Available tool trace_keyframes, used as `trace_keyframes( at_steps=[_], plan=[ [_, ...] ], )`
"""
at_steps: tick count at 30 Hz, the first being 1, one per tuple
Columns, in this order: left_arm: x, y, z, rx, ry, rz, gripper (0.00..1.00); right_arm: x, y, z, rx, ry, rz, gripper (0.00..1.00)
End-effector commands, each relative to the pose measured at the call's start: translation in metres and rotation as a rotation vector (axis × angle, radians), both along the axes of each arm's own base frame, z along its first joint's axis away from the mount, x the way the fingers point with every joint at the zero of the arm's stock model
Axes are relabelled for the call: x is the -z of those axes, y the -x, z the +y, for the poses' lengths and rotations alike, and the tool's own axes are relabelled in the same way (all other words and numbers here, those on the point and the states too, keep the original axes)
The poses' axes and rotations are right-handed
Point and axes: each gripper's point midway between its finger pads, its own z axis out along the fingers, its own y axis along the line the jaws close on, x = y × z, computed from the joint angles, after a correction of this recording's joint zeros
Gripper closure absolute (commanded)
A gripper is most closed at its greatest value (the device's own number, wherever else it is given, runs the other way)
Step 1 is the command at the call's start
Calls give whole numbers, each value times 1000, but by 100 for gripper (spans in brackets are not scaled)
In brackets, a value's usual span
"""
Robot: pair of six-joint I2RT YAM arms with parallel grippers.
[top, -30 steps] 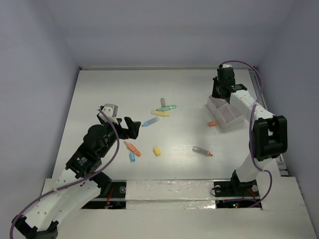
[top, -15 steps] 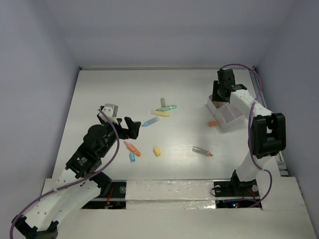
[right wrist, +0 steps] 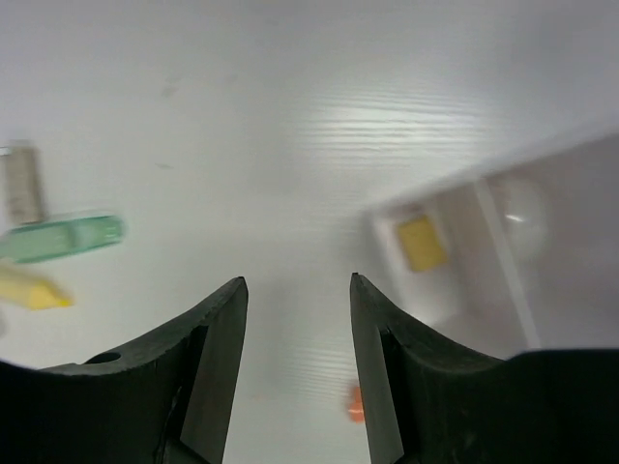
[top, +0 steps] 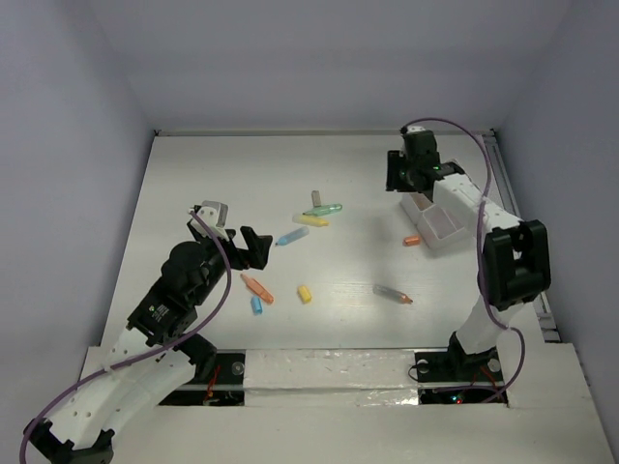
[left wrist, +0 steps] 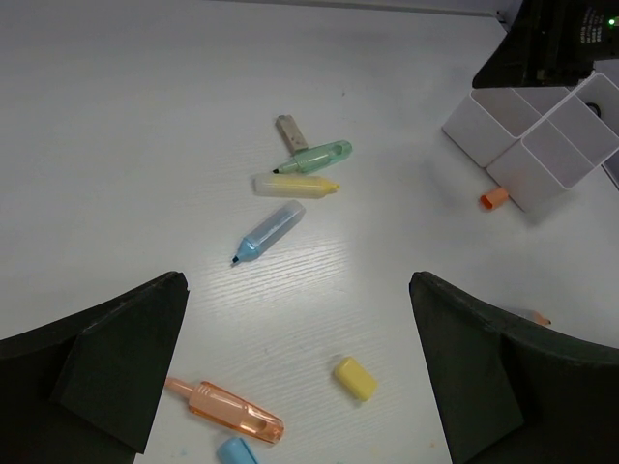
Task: Sort the stationery into containers
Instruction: Place the stationery in the storage box.
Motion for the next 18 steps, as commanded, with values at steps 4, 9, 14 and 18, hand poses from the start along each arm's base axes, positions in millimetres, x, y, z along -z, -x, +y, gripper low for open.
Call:
trace_keyframes(
  at_steps=[4,9,14,18],
  plan=[
    [-19,-5,2,-14,28,-52,1,-18,-29,128,-212,-140,-100,47],
    [-17,-5,1,-11,26,-48,1,-18,-51,183,-261,-174,-120,46],
    [-17,-5,1,-10,26,-48,1,19,-63,209,-270,-152,-59,46],
    [-19,-4,0,-5,31,-54,1,41,-62,230,-295,-103,-23,46]
  ],
)
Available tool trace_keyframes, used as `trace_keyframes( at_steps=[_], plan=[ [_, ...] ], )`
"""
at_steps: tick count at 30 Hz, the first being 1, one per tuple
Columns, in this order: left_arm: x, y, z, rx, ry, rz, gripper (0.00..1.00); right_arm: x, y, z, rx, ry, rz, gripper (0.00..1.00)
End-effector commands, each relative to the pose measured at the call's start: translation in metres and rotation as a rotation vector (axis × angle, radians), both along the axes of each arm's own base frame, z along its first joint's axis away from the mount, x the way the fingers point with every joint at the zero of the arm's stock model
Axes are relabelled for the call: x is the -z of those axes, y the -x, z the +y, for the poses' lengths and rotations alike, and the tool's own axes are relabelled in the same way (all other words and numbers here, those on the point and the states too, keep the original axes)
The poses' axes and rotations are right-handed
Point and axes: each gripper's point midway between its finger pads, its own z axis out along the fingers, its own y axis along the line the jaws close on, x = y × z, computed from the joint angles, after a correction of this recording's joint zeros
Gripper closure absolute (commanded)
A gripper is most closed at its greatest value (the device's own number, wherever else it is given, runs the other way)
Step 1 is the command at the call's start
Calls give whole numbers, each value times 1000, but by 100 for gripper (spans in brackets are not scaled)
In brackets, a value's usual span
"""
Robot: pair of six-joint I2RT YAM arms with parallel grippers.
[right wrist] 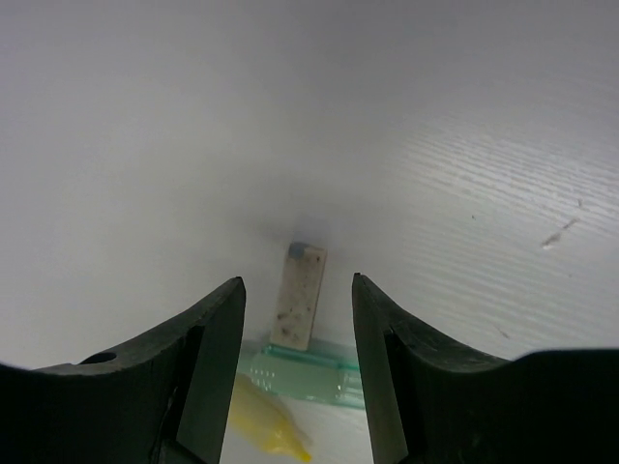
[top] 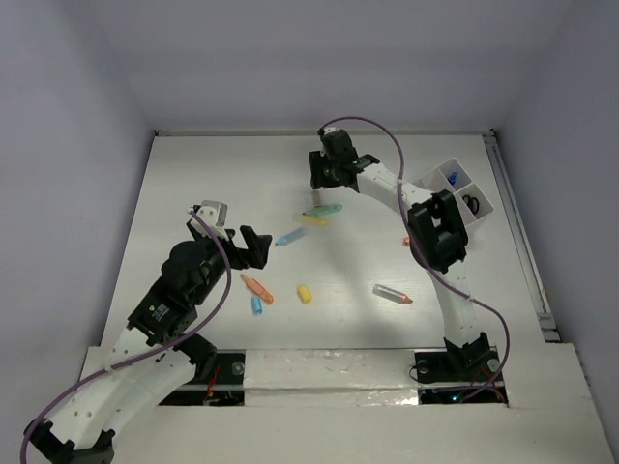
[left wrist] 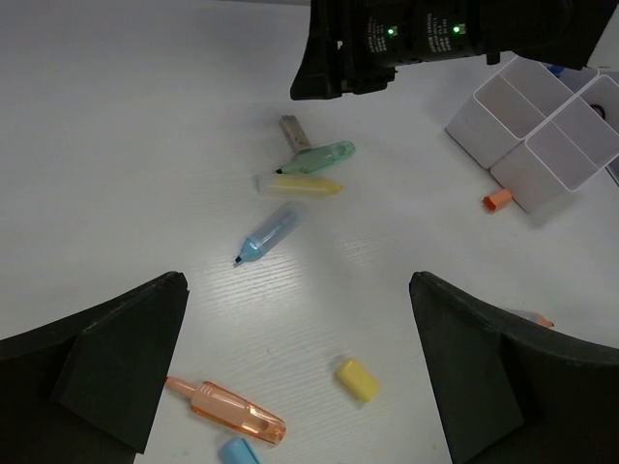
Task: Sort the stationery into containers
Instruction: Place the stationery in the storage box, then pick up the stationery from the center of the board.
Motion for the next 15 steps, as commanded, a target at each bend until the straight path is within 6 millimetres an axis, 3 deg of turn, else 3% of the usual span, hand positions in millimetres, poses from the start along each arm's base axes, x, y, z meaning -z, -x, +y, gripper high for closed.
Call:
trace_keyframes(
  at_steps=[1,7,15],
  plan=[
    [-20,-3,-2,4,33,-57,1,-11,-4,20,-4,21,-25,46],
    [-22,-1,-2,12,39,-63,1,27,1,27,10,107,27,47],
    [-24,0,-2,13,44,-69,1,45,8,35,27,142,44,53]
  ],
)
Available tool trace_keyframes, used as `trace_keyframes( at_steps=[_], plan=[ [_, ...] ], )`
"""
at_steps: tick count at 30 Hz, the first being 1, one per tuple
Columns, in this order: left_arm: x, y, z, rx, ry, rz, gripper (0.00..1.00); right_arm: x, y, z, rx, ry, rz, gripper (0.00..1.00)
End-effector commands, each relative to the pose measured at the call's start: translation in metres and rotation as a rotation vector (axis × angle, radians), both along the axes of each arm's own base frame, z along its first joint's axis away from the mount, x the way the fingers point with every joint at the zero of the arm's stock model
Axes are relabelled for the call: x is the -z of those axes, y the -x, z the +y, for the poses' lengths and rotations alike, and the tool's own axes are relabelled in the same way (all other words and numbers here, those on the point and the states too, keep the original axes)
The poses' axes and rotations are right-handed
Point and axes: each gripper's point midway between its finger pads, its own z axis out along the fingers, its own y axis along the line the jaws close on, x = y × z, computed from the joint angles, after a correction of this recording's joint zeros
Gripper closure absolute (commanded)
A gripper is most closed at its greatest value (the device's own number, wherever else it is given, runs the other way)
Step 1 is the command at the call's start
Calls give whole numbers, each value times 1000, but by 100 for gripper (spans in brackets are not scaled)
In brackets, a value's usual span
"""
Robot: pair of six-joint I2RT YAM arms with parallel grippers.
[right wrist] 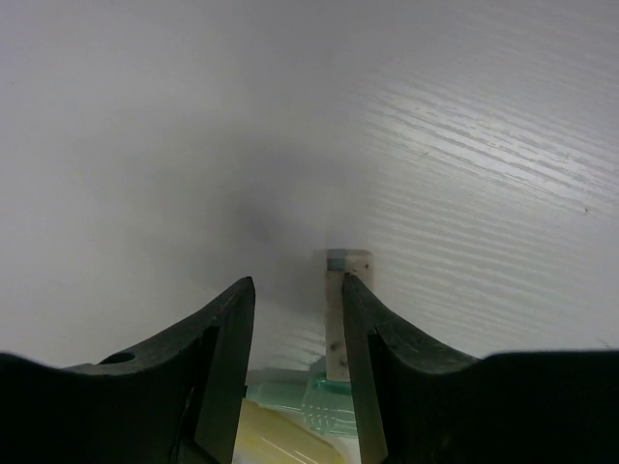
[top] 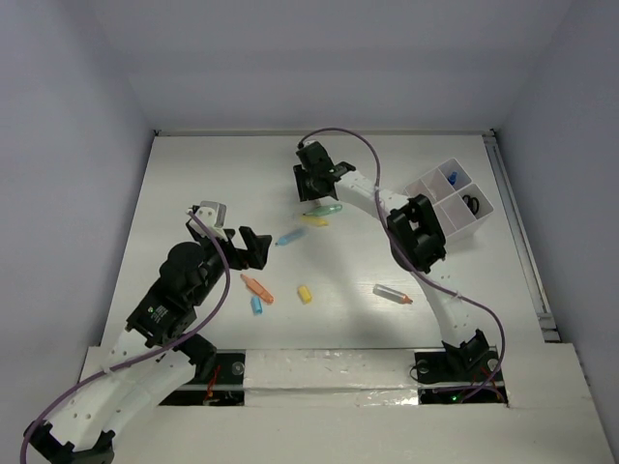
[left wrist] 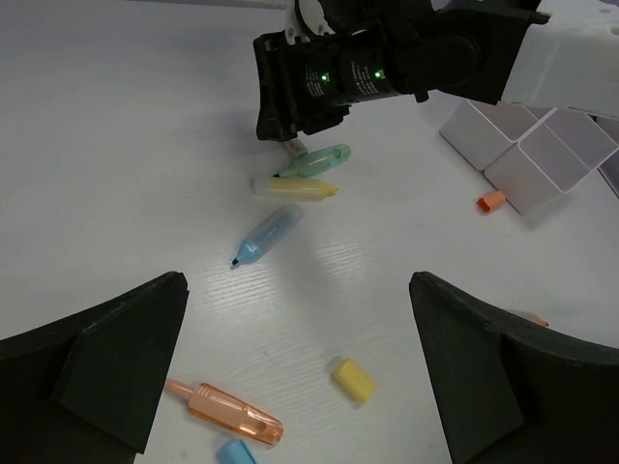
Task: Sort the stationery into containers
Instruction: Pick up the stationery from the center of the board.
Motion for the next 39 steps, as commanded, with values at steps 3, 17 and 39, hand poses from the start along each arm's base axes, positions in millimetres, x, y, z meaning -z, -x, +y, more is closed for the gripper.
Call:
trace_keyframes(
  at_steps=[3,17,39],
  plan=[
    [-21,-1,-1,5,38,-61,1,5,0,1,26,21,6,55],
    [-21,-1,-2,8,36,-58,1,-55,-6,4,-18,-53,-98,49],
    [-19,-2,-3,10,31,-53,1,-3,2,-14,-15,-6,27,54]
  ],
)
